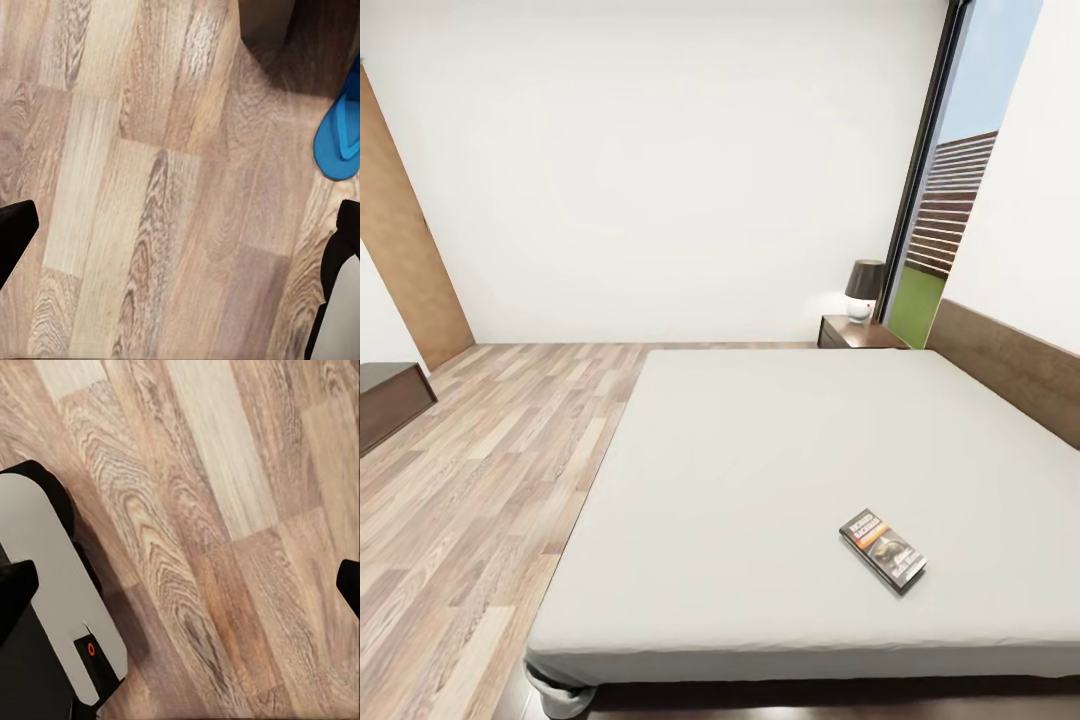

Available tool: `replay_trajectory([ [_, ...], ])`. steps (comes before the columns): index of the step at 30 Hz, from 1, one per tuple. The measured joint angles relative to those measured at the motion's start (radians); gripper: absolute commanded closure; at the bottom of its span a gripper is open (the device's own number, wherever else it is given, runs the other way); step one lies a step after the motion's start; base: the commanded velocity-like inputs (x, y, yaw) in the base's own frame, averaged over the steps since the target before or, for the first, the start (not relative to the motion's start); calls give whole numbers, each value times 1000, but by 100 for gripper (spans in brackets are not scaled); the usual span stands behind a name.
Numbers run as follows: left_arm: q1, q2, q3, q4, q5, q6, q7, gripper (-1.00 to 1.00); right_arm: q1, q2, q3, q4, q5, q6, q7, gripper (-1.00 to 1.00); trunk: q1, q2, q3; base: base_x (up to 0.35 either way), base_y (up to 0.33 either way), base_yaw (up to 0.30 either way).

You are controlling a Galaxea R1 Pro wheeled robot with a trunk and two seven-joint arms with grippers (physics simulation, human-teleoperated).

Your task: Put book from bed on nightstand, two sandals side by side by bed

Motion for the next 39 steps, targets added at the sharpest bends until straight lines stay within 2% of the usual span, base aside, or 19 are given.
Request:
replay_trajectory([
  [7,0,0,1,-1,-2,-8,27,-100,0,17,1,4,0,0,-39,-100,0,0,0,0,0,0],
  [16,0,1,1,0,-2,-48,31,-100,0,45,0,5,1,-30,-52,-100,0,0,0,-50,0,0],
  [39,0,1,0,0,-3,-58,32,-100,0,51,1,5,2,-46,-54,-100,0,0,0,-82,-3,-3],
])
